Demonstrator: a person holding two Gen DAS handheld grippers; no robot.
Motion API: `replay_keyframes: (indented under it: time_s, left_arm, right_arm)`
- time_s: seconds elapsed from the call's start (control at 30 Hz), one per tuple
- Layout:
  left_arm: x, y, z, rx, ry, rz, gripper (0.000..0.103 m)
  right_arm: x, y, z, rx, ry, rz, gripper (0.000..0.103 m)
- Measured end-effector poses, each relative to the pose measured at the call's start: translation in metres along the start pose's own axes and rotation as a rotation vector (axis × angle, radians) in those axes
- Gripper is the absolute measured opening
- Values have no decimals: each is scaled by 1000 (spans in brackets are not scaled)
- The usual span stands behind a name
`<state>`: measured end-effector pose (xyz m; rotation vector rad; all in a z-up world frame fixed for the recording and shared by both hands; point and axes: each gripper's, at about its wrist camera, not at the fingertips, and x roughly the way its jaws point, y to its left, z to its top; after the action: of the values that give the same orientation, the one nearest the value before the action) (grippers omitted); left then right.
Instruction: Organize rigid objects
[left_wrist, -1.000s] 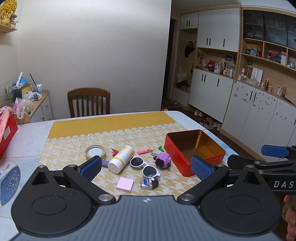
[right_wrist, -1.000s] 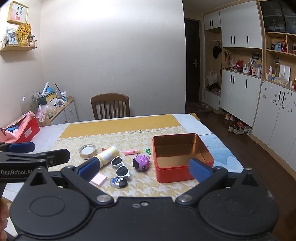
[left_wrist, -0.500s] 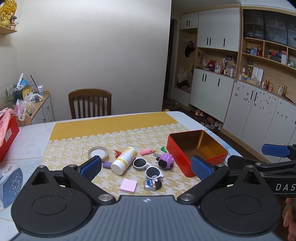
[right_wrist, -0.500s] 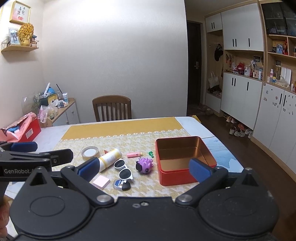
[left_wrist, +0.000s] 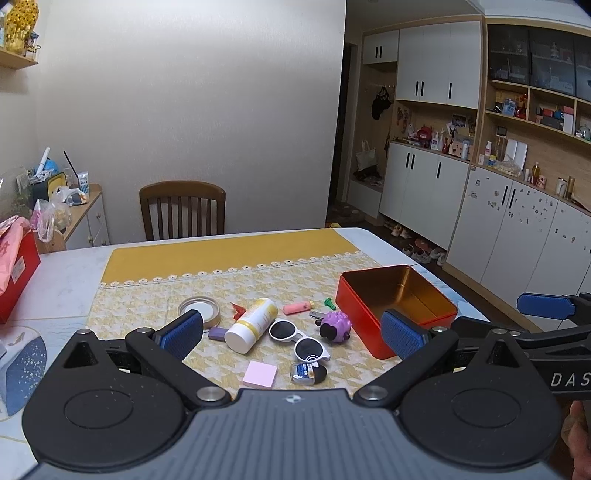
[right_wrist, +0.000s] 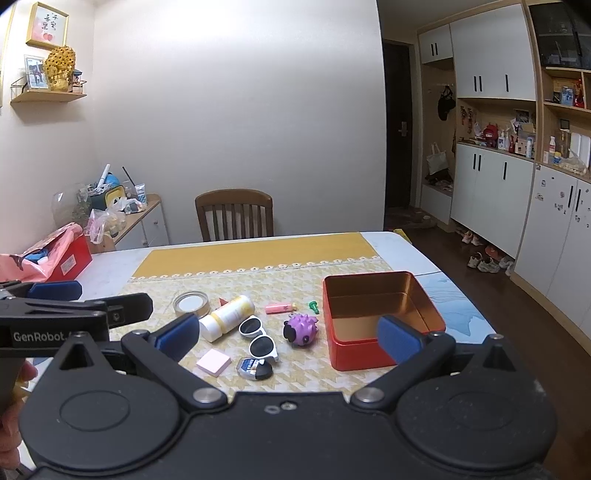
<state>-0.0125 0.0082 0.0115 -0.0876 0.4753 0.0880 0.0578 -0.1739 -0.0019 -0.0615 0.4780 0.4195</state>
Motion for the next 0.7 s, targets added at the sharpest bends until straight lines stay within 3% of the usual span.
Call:
replay_keyframes:
  time_s: [0.3,0.4,0.7]
  left_arm:
    - [5,3,-2,12,-4,14,103]
    - [11,13,-4,-5,16,-18,103]
    - [47,46,-33,15,84,12,103]
  right_arm:
    - [6,5,1,-21,4,13,103]
    - [13,9,2,-38,18,27,103]
    - [58,15,-8,-139,114,79,101]
